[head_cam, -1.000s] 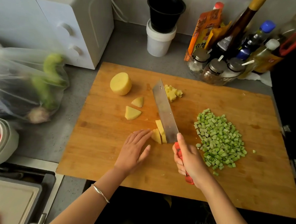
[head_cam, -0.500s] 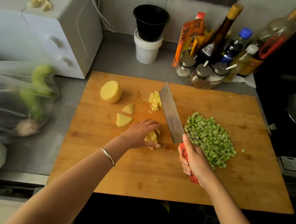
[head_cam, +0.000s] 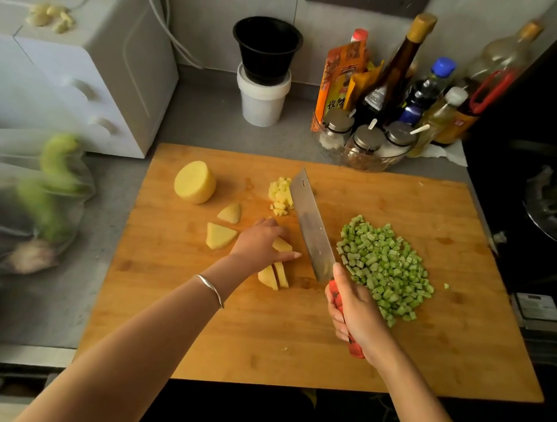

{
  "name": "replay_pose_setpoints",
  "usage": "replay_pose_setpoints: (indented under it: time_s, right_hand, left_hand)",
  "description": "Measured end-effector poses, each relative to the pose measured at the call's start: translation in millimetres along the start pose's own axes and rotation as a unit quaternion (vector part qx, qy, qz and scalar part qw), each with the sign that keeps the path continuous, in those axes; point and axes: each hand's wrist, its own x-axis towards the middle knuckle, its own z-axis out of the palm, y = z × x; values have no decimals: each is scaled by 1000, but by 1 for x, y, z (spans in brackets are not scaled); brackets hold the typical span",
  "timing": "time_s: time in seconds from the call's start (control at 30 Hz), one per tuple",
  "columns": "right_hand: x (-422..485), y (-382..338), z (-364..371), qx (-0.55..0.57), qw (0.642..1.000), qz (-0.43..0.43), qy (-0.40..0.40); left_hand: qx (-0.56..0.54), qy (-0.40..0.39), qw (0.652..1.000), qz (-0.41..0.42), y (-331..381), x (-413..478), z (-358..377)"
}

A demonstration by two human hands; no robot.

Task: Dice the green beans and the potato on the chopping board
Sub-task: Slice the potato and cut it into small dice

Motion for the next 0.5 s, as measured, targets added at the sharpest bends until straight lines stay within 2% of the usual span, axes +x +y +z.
replay_pose_setpoints:
  time_s: [0.1,0.23,0.33,0.5]
  right_hand:
    - [0,4,-2,0,1000,4,5]
    - [1,6,-6,8,1000,14,10]
    - [1,8,-9,11,1000,17,15]
    - [1,8,-13,13,1000,12,25]
  left_hand:
    - [3,-8,1000,-2,4,3,-1]
    - [-6,-91,995,27,3,11,-19]
    - [33,-154,985,68,3,20,-31]
    - [60,-213,972,78,17,34,-39]
